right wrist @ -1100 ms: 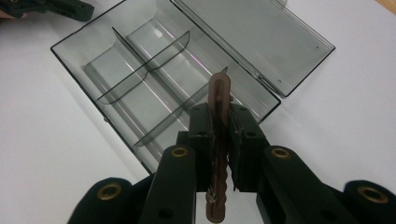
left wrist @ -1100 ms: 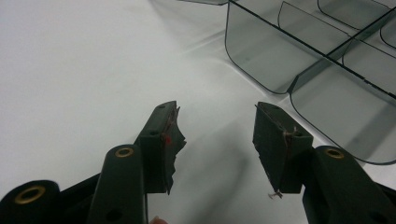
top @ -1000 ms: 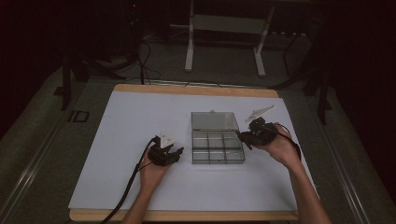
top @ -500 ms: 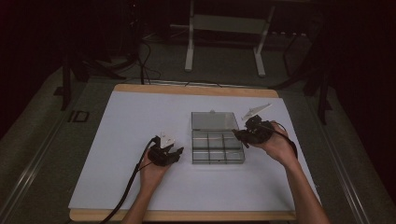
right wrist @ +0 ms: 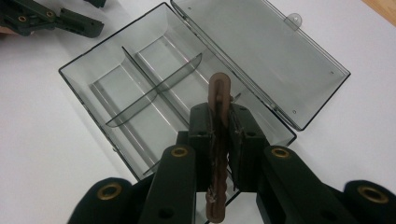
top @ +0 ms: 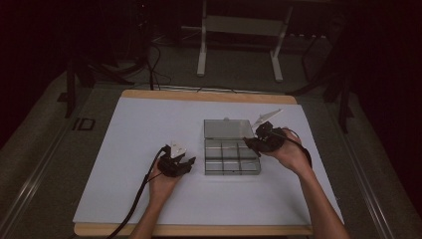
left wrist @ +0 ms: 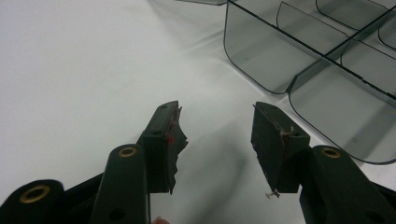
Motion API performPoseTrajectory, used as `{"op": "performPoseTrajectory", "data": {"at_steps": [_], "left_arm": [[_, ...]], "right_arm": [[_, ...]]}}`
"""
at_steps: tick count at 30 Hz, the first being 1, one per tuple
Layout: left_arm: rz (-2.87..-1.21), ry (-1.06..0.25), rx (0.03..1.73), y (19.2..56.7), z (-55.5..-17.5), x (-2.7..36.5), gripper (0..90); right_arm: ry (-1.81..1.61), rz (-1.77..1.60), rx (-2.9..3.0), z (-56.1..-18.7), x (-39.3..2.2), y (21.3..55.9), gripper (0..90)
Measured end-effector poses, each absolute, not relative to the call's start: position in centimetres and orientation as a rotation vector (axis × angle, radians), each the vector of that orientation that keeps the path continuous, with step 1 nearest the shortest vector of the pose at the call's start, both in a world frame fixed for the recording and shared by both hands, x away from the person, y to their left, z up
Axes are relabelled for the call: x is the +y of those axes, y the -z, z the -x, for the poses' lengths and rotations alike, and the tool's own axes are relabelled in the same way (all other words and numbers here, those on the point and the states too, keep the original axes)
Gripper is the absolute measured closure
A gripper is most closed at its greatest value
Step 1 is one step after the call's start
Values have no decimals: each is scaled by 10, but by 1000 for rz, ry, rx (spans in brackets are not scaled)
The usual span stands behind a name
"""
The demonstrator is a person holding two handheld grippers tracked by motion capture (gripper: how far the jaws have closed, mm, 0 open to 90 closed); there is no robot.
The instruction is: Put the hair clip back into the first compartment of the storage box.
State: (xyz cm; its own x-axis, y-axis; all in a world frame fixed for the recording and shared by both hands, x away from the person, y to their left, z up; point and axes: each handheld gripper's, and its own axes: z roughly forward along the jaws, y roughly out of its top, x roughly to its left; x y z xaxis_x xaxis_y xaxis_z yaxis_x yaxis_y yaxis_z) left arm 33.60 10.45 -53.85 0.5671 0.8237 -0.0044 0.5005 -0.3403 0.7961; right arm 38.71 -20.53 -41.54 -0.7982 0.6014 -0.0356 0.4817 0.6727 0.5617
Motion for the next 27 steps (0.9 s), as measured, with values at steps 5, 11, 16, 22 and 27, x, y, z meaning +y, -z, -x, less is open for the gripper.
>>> {"op": "performPoseTrajectory", "data": {"at_steps": [5,11,16,22,27], "left_arm": [[-2010,-519,1061,539,-336,104,525],[-2010,-519,1060,539,-336,105,525],[-2009,-518,1061,539,-336,105,525],[-2009,-519,1061,539,-336,105,524],[-2009,-519,1062,539,-336,105,523]], "right_arm": [[-804,-876,2673,-389,-202,416,808],[-799,-873,2679,-391,-198,417,808],[-803,-868,2687,-392,-194,417,808],[-805,-870,2690,-393,-191,418,808],[-808,-866,2692,-394,-188,420,808]]}}
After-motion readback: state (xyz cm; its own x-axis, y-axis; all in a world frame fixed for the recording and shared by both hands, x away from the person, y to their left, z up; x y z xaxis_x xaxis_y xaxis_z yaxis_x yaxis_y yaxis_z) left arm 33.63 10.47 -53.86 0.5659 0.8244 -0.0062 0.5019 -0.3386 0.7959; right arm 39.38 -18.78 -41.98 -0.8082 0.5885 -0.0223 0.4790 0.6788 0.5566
